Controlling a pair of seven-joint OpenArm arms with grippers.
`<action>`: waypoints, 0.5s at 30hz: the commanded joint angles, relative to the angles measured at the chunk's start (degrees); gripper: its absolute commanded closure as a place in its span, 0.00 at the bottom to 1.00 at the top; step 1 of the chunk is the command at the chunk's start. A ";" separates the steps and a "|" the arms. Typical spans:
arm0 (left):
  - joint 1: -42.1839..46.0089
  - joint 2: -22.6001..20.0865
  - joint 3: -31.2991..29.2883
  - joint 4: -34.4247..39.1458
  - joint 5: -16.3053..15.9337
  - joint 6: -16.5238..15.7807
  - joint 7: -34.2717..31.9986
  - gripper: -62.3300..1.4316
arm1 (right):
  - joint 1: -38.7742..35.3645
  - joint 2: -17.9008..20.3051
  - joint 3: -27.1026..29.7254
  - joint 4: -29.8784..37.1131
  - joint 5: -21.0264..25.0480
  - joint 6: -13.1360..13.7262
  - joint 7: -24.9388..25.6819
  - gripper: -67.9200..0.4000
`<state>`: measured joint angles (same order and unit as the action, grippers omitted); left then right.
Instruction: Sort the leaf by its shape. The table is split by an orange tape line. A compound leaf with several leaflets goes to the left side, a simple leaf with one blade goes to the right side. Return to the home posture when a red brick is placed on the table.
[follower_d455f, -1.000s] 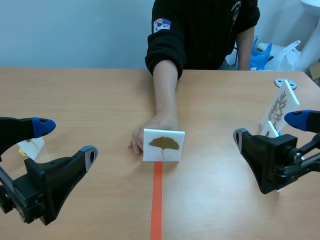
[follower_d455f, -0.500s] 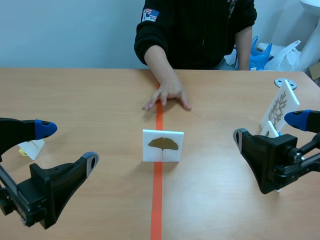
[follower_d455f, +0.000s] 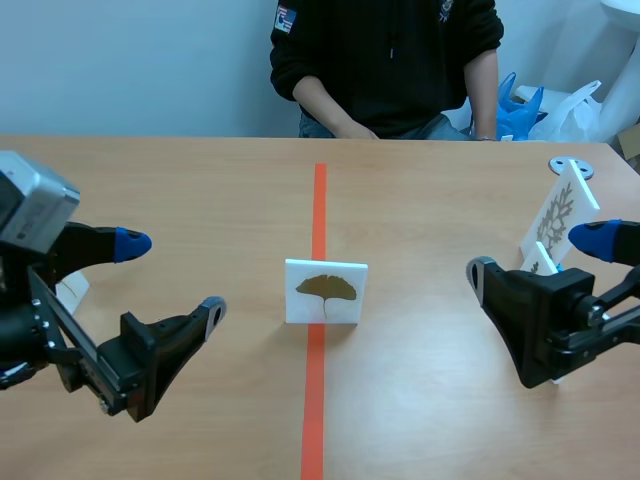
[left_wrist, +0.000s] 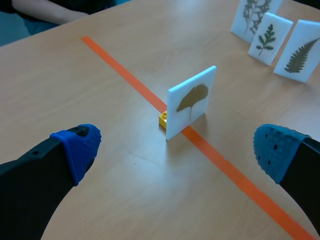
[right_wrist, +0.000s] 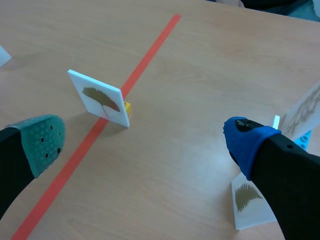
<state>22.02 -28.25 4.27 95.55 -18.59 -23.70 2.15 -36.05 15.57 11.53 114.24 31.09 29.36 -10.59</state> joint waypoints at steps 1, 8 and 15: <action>-1.51 0.07 1.03 -1.57 0.07 -0.02 -1.88 0.00 | 0.66 0.13 0.61 0.35 0.63 0.00 0.61 0.00; -8.87 2.56 5.18 -11.28 2.73 -0.04 -5.40 0.00 | 0.66 0.11 0.61 0.35 0.59 -0.04 0.59 0.00; -17.14 3.65 11.78 -21.38 5.18 0.02 -9.01 0.00 | 0.66 0.11 0.61 0.35 0.59 -0.04 0.46 0.00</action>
<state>5.69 -24.71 16.05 73.30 -12.82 -23.68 -5.54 -36.05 15.57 11.53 114.24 31.09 29.36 -10.59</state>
